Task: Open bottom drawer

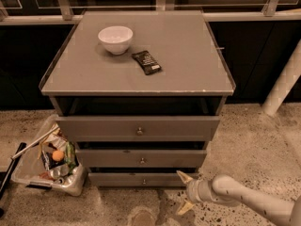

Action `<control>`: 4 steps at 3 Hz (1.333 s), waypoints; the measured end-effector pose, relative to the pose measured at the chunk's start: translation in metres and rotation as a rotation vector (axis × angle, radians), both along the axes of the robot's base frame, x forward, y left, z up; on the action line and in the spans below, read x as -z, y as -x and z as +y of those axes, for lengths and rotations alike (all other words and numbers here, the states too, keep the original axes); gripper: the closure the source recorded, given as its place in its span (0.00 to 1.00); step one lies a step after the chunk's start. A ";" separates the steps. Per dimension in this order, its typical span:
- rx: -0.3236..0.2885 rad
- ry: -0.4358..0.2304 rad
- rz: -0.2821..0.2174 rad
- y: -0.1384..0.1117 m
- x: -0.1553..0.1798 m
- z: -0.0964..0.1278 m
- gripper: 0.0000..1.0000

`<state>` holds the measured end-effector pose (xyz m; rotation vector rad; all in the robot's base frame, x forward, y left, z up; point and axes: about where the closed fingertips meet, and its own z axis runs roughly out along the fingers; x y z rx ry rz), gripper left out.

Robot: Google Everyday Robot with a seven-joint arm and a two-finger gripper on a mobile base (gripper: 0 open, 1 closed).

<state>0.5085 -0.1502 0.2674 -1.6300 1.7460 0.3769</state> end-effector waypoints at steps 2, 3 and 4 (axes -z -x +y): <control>-0.061 -0.007 -0.023 -0.007 0.015 -0.002 0.00; -0.059 0.013 -0.024 -0.007 0.017 0.002 0.00; -0.046 0.025 -0.029 -0.019 0.027 0.007 0.00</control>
Offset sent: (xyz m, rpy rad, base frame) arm 0.0034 -0.0001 -0.0141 0.0057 -0.0172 0.0537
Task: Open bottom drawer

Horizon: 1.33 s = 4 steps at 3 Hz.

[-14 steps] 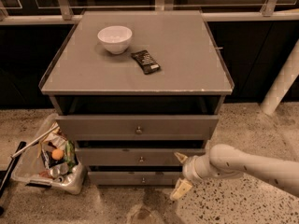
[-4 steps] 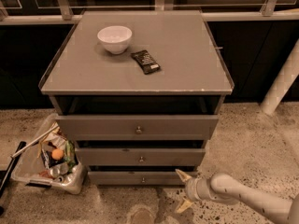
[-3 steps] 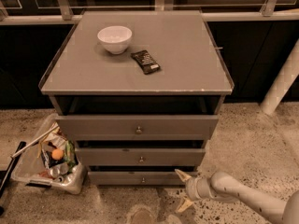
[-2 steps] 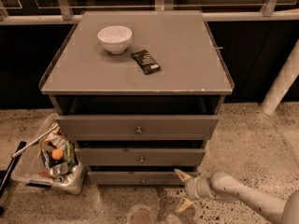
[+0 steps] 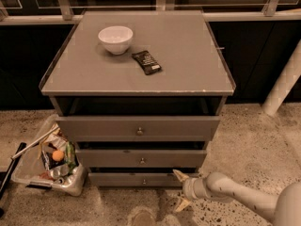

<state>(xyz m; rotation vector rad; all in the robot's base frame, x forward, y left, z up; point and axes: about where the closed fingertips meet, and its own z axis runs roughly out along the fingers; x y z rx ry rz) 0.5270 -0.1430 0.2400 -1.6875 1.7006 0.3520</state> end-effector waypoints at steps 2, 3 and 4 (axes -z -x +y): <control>0.018 0.005 0.011 -0.029 0.028 0.006 0.00; 0.026 -0.026 0.032 -0.049 0.041 0.011 0.00; 0.032 -0.033 0.040 -0.056 0.047 0.012 0.00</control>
Offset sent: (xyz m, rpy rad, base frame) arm 0.0472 0.0023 -0.0410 -0.0068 0.0162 -0.0355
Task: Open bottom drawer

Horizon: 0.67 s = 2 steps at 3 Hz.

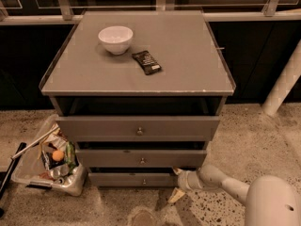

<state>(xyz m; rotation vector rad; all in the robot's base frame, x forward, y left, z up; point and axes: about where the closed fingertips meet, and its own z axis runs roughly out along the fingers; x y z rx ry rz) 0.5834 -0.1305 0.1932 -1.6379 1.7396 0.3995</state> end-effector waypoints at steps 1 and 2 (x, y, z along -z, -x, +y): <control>0.009 -0.003 0.008 -0.004 0.006 0.001 0.00; 0.026 0.008 0.016 -0.007 0.020 0.005 0.00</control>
Offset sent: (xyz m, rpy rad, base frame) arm 0.0105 -0.0009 -0.0178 -0.0117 0.0122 -0.0319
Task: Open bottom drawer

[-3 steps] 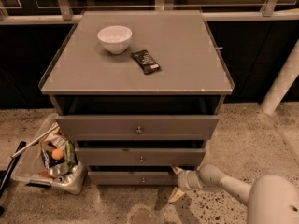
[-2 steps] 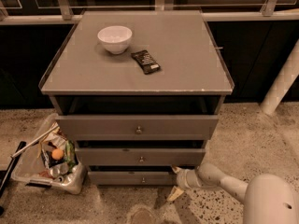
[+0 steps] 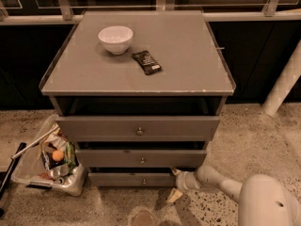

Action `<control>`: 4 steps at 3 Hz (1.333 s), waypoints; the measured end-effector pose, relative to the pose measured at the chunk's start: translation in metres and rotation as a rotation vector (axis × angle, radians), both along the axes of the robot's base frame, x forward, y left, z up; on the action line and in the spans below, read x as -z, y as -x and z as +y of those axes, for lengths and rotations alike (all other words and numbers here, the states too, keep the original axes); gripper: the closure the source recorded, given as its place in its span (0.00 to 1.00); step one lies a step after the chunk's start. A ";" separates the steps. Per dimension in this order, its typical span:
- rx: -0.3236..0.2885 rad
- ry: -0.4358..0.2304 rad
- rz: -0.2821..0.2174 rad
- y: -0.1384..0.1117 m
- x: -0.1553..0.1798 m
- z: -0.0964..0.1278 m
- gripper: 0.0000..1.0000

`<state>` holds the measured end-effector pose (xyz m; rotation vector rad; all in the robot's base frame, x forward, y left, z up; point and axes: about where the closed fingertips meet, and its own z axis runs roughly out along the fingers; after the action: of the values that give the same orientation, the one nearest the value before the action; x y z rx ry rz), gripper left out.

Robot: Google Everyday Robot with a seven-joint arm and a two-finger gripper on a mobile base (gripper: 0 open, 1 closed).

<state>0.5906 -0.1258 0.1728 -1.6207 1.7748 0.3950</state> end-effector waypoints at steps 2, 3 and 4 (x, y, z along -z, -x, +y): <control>0.000 0.001 -0.010 -0.005 0.001 0.004 0.19; 0.000 0.001 -0.011 -0.005 0.001 0.005 0.43; -0.015 -0.003 -0.017 -0.006 -0.002 0.009 0.66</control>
Offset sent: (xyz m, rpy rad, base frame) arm 0.0055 0.0044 -0.0007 -0.0015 -0.0104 -0.0005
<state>0.5965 -0.1166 0.1747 -1.6321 1.7498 0.3899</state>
